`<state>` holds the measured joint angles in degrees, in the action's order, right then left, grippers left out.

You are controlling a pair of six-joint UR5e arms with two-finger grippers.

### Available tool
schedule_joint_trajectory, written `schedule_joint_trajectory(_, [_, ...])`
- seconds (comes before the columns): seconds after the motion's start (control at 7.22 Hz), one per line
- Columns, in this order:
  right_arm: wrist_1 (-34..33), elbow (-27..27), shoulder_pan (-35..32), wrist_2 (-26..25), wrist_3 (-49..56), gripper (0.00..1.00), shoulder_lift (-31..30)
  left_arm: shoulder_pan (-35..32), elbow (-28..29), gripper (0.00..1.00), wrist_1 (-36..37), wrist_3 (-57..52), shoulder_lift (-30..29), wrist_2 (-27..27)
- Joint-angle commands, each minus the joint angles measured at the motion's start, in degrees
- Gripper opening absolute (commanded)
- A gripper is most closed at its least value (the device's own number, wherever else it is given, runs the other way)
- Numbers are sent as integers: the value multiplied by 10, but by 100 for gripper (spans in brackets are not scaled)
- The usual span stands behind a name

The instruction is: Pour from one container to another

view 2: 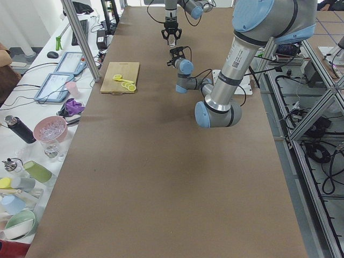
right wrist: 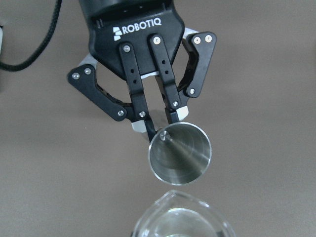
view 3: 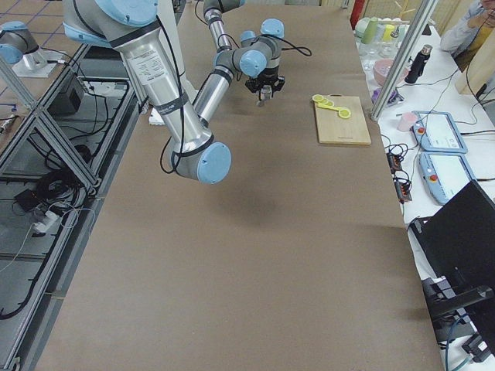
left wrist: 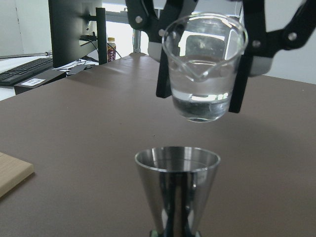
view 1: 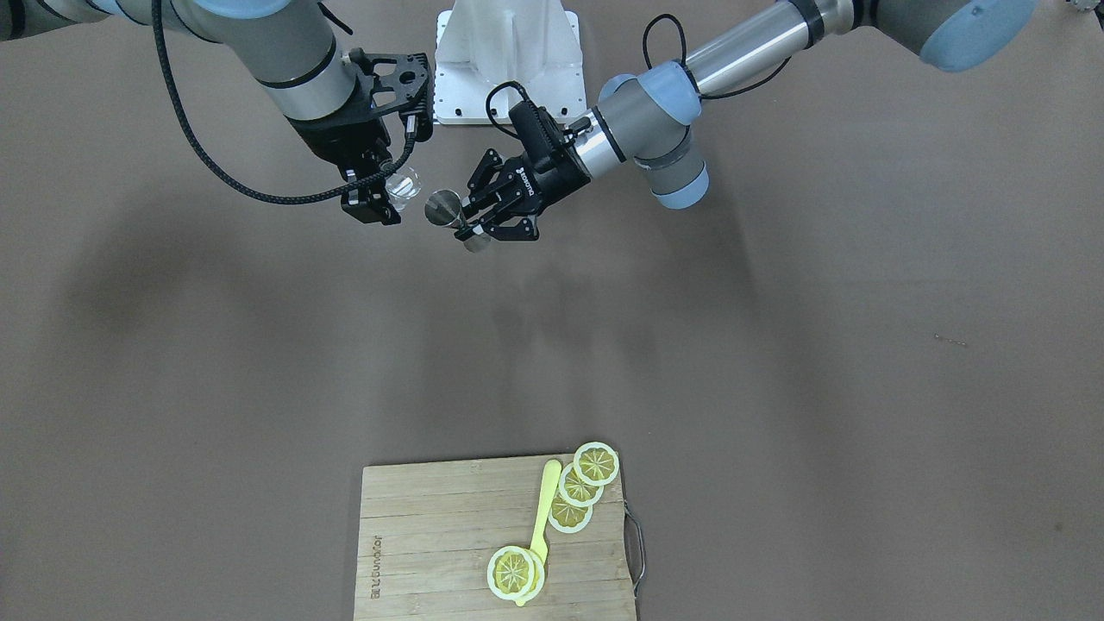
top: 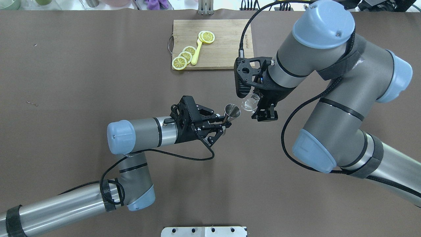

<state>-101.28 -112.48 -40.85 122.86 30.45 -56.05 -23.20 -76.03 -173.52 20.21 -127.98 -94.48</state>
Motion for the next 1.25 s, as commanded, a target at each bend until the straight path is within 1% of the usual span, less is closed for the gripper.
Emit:
schedule_joint_trajectory(0.0, [-13, 1, 0, 0, 26, 0, 1, 0, 0, 0, -1, 0, 0, 0])
schedule_joint_trajectory(0.14, [-25, 0, 0, 1, 42, 0, 2, 0, 0, 0, -2, 0, 0, 0])
schedule_joint_trajectory(0.55, [-41, 2, 0, 1, 45, 0, 11, 0, 0, 0, -2, 0, 0, 0])
schedule_joint_trajectory(1.11, [-53, 37, -1, 1, 46, 0, 45, 0, 0, 0, -1, 1, 0, 0])
